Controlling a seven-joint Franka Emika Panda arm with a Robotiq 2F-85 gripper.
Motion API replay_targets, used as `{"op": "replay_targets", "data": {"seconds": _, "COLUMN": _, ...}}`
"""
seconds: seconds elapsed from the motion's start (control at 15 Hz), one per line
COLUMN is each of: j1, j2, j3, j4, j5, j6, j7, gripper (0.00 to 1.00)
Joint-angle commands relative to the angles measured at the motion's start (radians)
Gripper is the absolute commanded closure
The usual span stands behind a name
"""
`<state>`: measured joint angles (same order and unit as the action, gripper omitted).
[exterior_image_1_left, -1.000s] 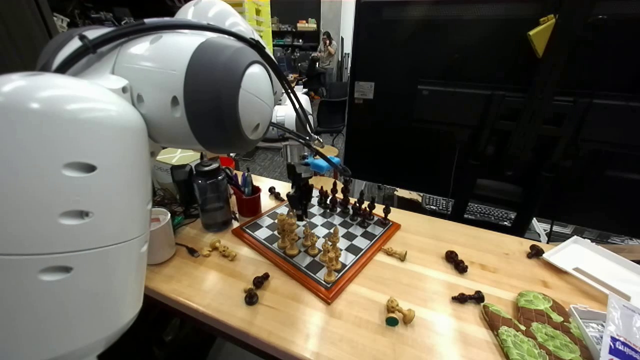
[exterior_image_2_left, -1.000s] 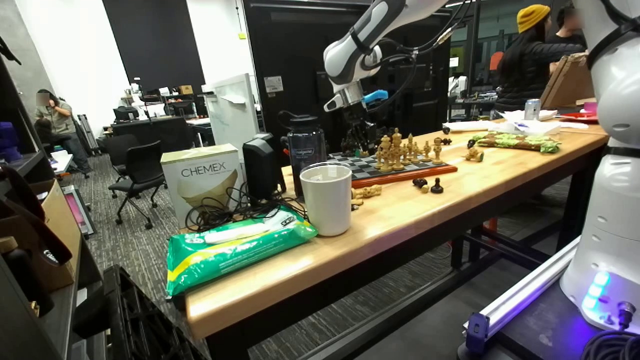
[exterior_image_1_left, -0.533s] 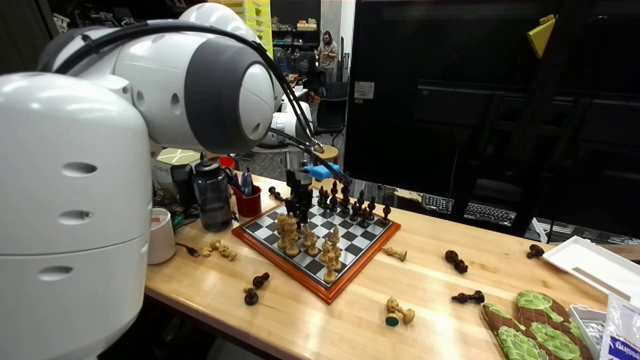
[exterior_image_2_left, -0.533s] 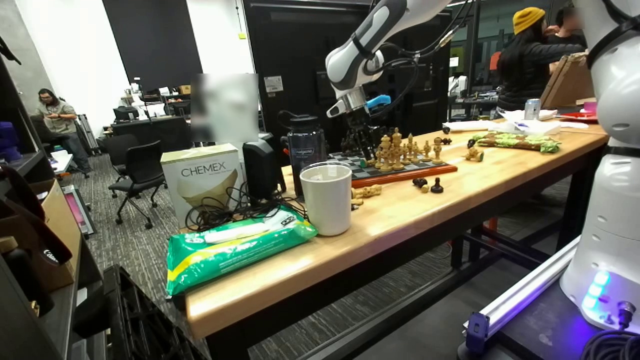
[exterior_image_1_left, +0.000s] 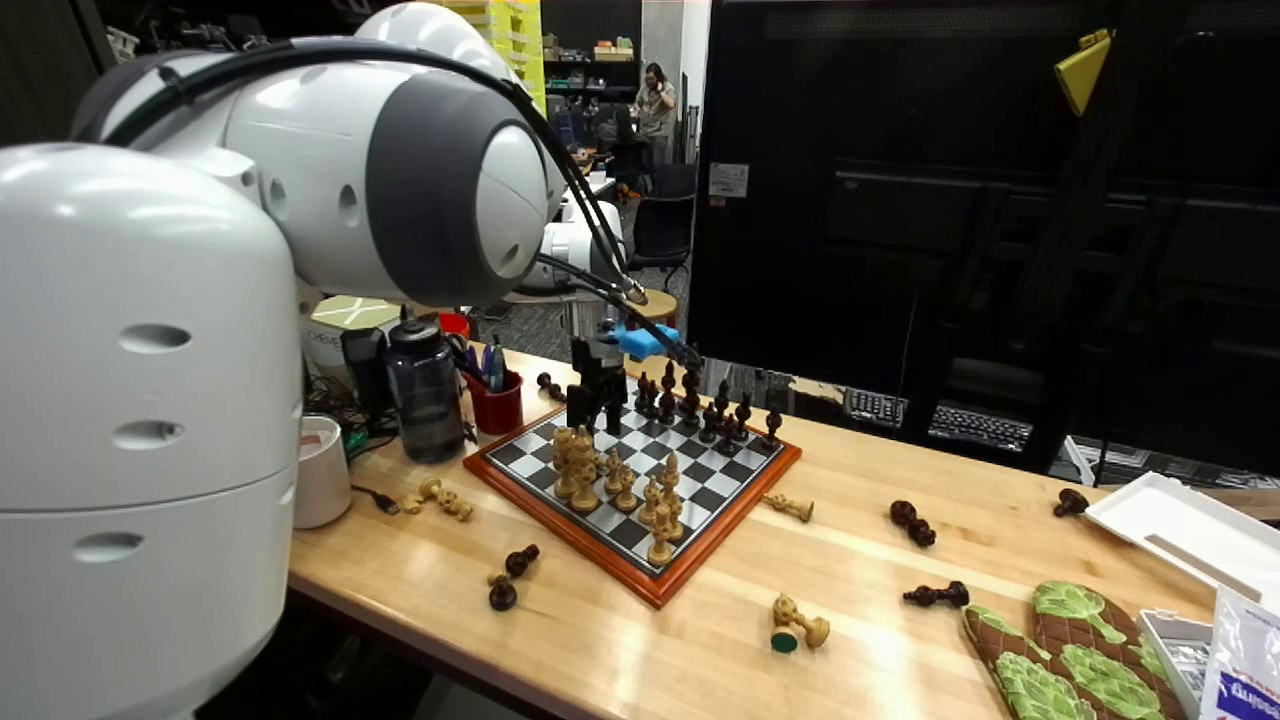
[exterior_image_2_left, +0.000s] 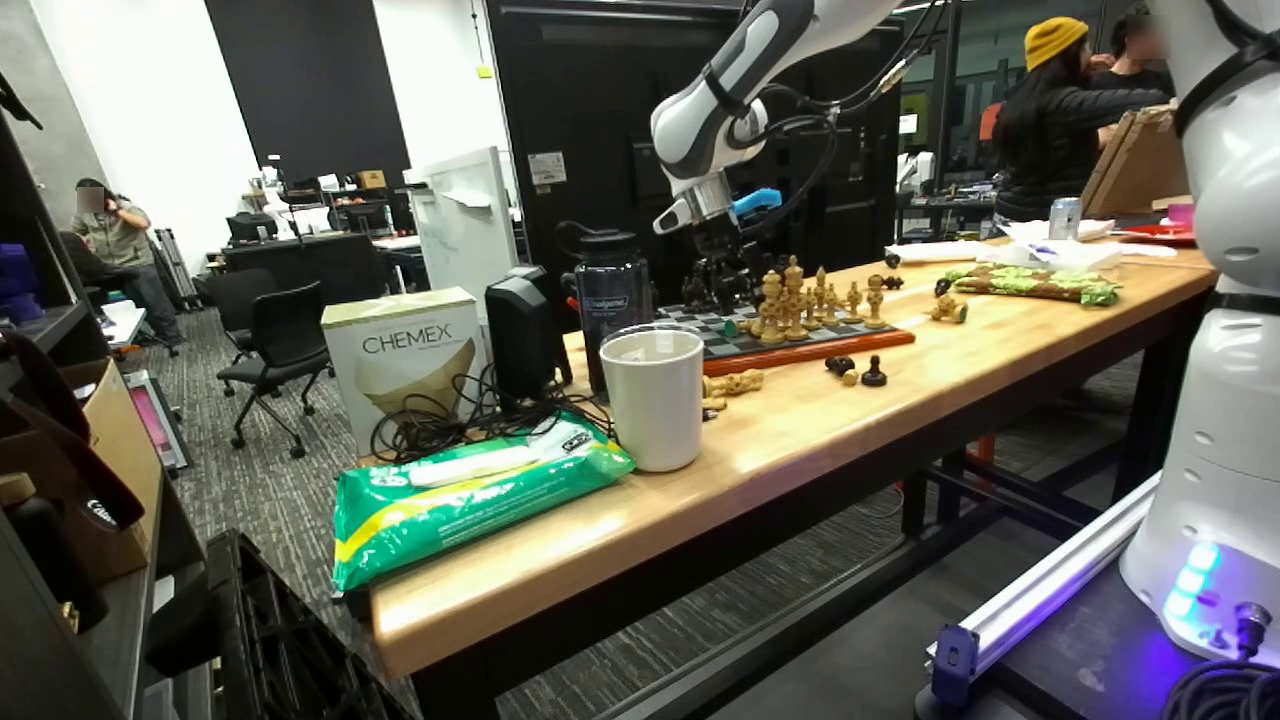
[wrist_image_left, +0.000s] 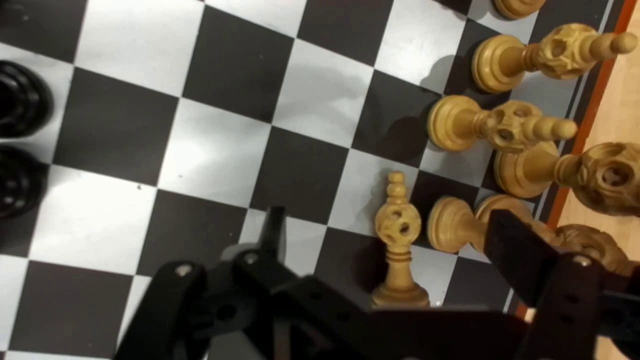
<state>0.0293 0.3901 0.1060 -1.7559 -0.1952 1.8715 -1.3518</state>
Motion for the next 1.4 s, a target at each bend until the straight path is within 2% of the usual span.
{"op": "replay_targets", "data": {"seconds": 0.0, "j1": 0.003, "j2": -0.031, "j3": 0.006, "j4": -0.001, "j5": -0.001, "j6": -0.048, "j7": -0.015, "gripper": 0.00}}
{"op": "replay_targets", "data": {"seconds": 0.6, "j1": 0.004, "j2": -0.055, "j3": 0.015, "j4": 0.060, "j5": 0.014, "j6": -0.166, "j7": -0.029, "gripper": 0.00}}
{"op": "replay_targets", "data": {"seconds": 0.67, "j1": 0.006, "j2": -0.019, "j3": 0.008, "j4": 0.069, "j5": 0.001, "j6": -0.141, "j7": -0.011, "gripper": 0.00}}
{"op": "replay_targets", "data": {"seconds": 1.33, "j1": 0.007, "j2": -0.031, "j3": 0.009, "j4": 0.072, "j5": 0.001, "j6": -0.157, "j7": -0.013, "gripper": 0.00}}
